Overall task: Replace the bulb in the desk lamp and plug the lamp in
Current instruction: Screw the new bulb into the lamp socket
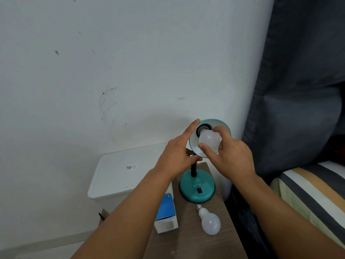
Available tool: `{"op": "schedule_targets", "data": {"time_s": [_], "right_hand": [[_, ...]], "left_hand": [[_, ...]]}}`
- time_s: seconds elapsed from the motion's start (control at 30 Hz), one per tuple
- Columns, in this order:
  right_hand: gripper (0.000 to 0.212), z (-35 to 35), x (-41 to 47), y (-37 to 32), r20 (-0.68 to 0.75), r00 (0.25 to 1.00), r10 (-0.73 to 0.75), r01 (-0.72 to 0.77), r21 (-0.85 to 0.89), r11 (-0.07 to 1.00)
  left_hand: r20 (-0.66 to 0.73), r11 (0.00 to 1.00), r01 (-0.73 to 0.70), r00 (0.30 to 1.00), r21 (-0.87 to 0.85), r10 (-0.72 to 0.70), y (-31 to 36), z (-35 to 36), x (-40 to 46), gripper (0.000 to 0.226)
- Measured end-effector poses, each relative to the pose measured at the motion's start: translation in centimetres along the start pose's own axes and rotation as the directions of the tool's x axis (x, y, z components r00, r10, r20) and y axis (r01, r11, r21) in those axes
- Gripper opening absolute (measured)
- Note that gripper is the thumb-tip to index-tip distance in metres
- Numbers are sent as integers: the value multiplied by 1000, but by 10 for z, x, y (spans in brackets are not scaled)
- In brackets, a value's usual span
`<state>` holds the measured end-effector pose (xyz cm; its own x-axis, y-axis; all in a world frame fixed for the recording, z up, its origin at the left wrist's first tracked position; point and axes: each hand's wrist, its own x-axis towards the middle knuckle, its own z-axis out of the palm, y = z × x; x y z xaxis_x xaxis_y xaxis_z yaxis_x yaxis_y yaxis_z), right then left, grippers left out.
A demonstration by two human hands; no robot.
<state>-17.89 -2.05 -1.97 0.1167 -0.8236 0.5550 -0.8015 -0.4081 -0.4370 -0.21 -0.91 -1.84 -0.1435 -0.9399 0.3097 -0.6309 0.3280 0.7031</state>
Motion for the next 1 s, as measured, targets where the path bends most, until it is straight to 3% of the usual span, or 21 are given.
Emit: {"op": "schedule_targets", "data": {"time_s": [0.1,0.27,0.4,0.5,0.67,0.83,1.0], "right_hand": [[62,0,2,0,26,995,91,-92,35,995],[68,2,-3,1,52,999,7,-12,107,994],[54,5,-3,4,51,998,29,-31,35,999],[58,5,-1,5,30,995,91,-92,28,995],[56,5,-4,2,40,998,43,-43,-14,999],[65,0,-1,3,57,986,155,-148,-110,983],[71,-3,-7,3,39,992,116,-112,-89,990]], "left_hand": [[3,1000,-1,1000,-8,1,0,1,0,106],[-10,1000,-1,1000,28,1,0,0,0,105],[-1,1000,-13,1000,6,13,-2,1,0,105],[-3,1000,-18,1000,5,18,-2,2,1,104],[-1,1000,-9,1000,4,9,-1,1,0,105],[-10,1000,-10,1000,12,10,0,1,-1,101],[2,1000,4,1000,13,-4,1,1,-1,105]]}}
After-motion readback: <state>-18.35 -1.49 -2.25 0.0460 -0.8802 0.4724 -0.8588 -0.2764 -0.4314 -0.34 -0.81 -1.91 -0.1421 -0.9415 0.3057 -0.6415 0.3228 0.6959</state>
